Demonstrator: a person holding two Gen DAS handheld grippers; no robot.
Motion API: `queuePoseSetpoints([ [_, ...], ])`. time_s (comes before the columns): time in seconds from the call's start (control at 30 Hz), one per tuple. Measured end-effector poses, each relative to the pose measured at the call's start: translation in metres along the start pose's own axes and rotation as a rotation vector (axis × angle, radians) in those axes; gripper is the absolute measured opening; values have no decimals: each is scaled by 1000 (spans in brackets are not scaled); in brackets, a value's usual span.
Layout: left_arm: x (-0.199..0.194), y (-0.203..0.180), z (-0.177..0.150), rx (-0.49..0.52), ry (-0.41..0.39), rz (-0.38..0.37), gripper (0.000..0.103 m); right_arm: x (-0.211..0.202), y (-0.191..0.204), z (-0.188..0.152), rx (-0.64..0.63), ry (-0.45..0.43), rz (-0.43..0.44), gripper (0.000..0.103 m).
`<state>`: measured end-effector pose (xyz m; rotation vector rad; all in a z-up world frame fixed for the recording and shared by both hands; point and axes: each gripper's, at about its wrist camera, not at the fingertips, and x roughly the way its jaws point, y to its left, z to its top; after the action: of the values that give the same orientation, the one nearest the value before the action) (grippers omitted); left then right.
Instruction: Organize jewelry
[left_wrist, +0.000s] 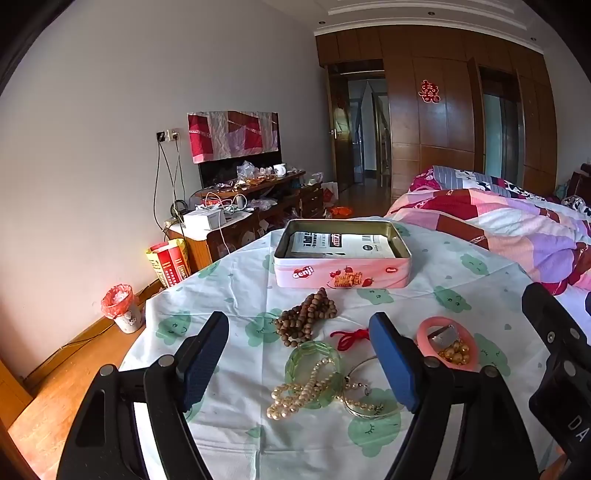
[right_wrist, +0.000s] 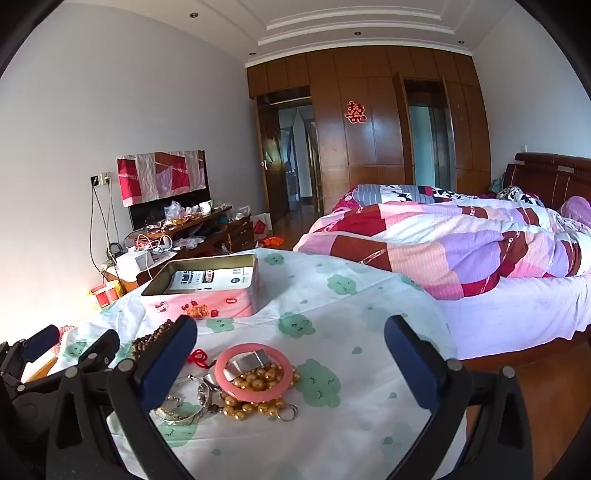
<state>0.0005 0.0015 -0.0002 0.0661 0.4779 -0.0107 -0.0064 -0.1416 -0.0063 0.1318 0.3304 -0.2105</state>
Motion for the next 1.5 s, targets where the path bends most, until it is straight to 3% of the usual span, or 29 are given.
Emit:
queuePoseSetpoints([
  [0.3, -2, -2, 2, -4, -6, 0, 79, 0, 0, 0, 2, -2, 3, 103],
  [0.6, -1, 4, 1, -29, 7, -48, 79, 0, 1, 1, 6, -1, 2, 103],
  [1.5, -1, 7, 0, -38, 11, -38, 79, -1, 7, 0, -1, -4, 5, 103],
])
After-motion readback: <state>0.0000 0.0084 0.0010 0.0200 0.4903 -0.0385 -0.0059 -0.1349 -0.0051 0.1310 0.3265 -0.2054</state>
